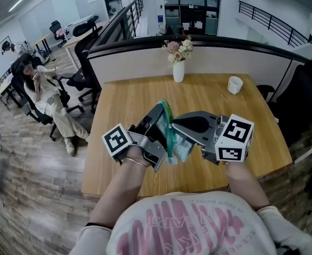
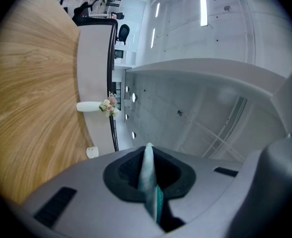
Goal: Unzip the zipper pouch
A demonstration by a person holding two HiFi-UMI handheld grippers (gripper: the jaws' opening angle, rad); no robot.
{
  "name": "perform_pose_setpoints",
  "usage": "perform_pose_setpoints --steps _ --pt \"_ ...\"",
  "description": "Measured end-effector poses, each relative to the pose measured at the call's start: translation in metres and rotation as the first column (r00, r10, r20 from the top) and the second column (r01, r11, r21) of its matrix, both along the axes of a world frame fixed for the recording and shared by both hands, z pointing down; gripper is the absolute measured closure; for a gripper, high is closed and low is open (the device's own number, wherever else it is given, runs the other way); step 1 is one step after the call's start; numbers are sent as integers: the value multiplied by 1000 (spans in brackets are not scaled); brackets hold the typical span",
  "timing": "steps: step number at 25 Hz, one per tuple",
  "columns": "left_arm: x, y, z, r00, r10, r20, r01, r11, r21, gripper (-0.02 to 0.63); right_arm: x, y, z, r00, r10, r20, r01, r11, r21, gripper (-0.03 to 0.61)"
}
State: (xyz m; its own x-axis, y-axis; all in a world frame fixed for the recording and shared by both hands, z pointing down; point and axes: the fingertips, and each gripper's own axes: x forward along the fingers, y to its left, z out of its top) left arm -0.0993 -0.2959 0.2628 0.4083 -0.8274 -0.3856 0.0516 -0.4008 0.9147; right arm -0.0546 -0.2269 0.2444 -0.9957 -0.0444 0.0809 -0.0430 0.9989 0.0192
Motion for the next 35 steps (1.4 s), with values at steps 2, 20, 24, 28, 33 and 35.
perform_pose_setpoints --steps 2,20,24,28,33,35 --pt "-8 -3 2 999 -34 -4 33 999 -12 598 0 0 2 1000 -5 -4 5 1000 -6 580" --pt "-38 1 23 993 -116 23 118 989 -91 600 -7 13 27 998 -27 -64 24 998 -53 580" --pt "-47 2 32 990 -142 25 144 983 -115 600 -7 14 32 998 -22 -66 19 998 -55 580" --pt "-57 1 32 985 -174 16 174 978 -113 600 -5 18 36 997 -19 -75 15 998 -60 580" --pt "-63 2 23 985 -169 30 171 983 -72 600 -8 23 39 996 -8 -91 3 998 -56 580" --pt "-67 0 23 984 -175 14 176 982 -72 600 -10 25 41 995 -7 -102 2 999 -53 580"
